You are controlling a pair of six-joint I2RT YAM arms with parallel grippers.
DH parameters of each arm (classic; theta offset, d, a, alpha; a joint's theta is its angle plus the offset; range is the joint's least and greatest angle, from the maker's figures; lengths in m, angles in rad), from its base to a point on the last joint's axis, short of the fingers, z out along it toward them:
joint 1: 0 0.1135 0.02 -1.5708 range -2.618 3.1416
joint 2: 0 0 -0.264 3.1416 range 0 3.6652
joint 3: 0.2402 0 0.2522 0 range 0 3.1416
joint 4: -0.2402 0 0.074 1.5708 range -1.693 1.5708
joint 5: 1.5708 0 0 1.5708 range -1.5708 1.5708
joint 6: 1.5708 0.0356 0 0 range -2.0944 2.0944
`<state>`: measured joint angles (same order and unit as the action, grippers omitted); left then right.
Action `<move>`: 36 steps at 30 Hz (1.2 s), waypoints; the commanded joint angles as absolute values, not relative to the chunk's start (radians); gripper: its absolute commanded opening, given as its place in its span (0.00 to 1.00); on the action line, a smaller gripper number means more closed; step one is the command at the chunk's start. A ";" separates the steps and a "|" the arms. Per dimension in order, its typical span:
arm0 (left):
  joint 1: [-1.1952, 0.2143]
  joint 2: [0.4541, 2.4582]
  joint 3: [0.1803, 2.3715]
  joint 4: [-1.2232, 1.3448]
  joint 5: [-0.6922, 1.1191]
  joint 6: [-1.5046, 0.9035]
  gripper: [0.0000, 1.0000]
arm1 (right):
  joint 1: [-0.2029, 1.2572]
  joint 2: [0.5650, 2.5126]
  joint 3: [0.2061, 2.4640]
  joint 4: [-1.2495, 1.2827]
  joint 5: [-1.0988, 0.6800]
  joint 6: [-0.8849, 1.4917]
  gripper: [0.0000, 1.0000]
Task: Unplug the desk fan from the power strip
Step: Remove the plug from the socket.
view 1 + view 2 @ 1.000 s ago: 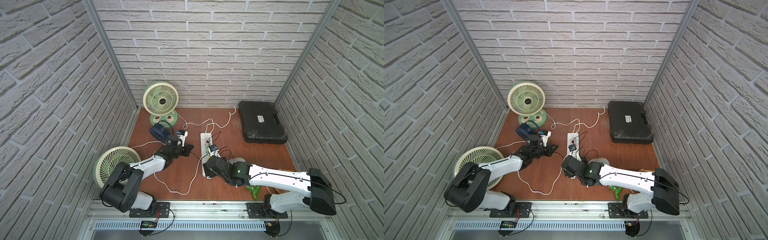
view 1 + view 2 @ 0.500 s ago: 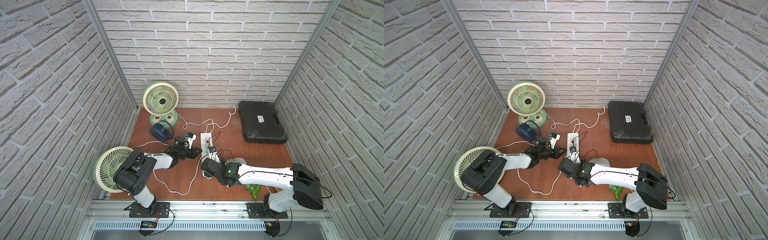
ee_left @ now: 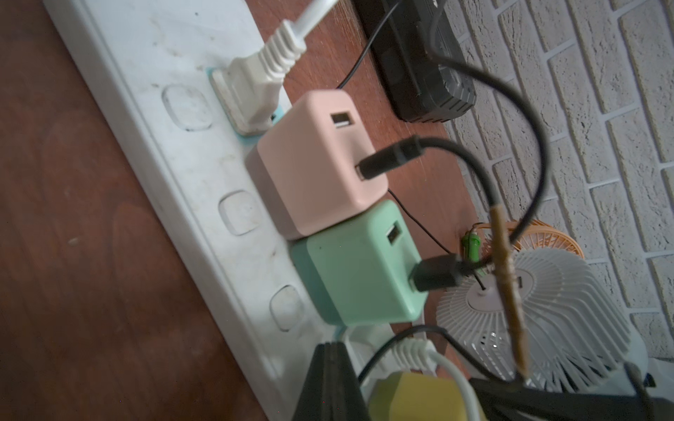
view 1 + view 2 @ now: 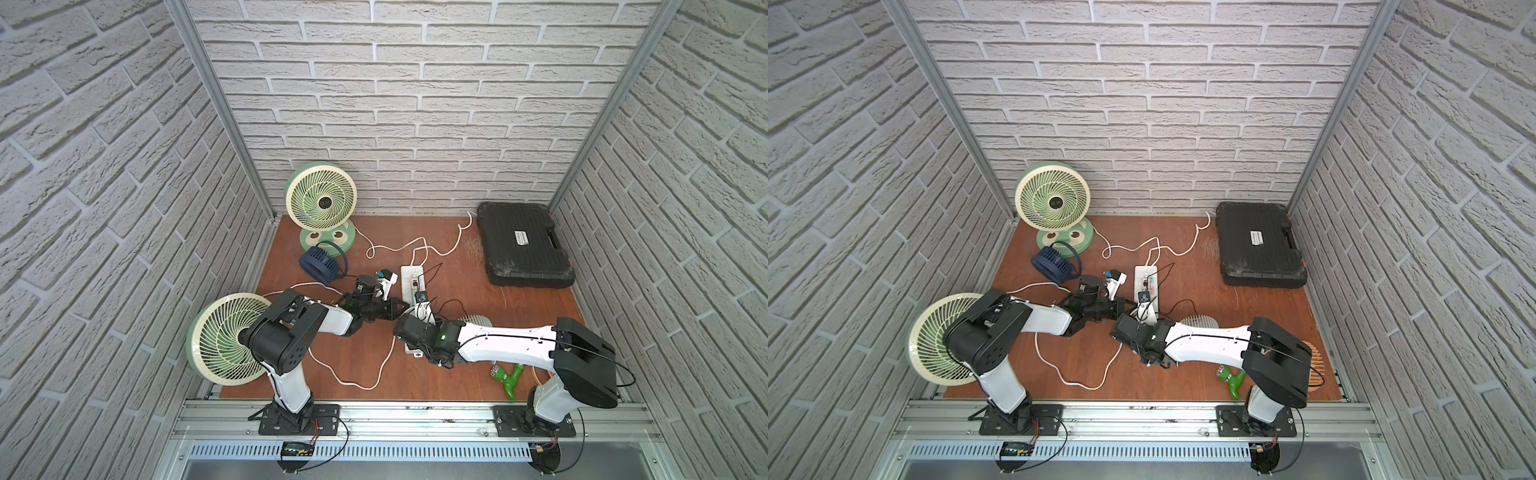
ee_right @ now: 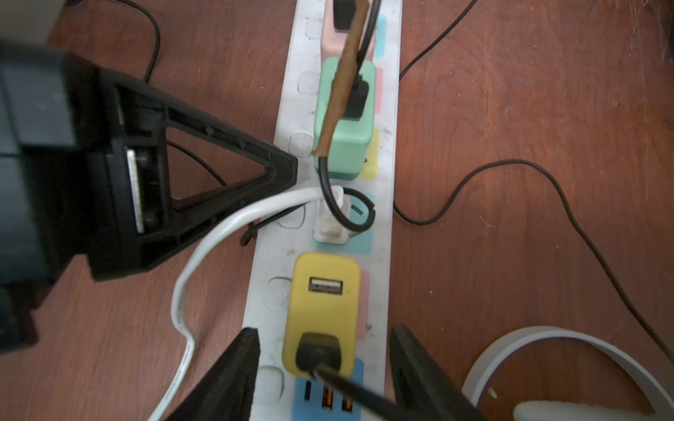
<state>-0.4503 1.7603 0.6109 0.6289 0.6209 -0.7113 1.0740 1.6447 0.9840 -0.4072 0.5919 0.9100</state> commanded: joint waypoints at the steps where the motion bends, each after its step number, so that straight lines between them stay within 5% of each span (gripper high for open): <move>1: -0.457 1.785 0.636 0.684 0.636 -0.719 0.00 | 1.066 1.670 1.012 -0.399 0.633 0.924 0.59; 14: -0.457 1.817 0.653 0.658 0.636 -0.719 0.00 | 1.060 1.692 1.015 -0.387 0.664 0.926 0.45; 25: -0.457 1.828 0.659 0.643 0.628 -0.719 0.00 | 1.057 1.712 1.036 -0.386 0.655 0.890 0.22; 36: -0.456 1.837 0.663 0.619 0.611 -0.714 0.00 | 1.079 1.747 1.134 -0.572 0.746 0.972 0.16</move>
<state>-0.4503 1.8107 0.6525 0.6422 0.6273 -0.7193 1.0782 1.7741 1.1175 -0.5247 0.6792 0.9325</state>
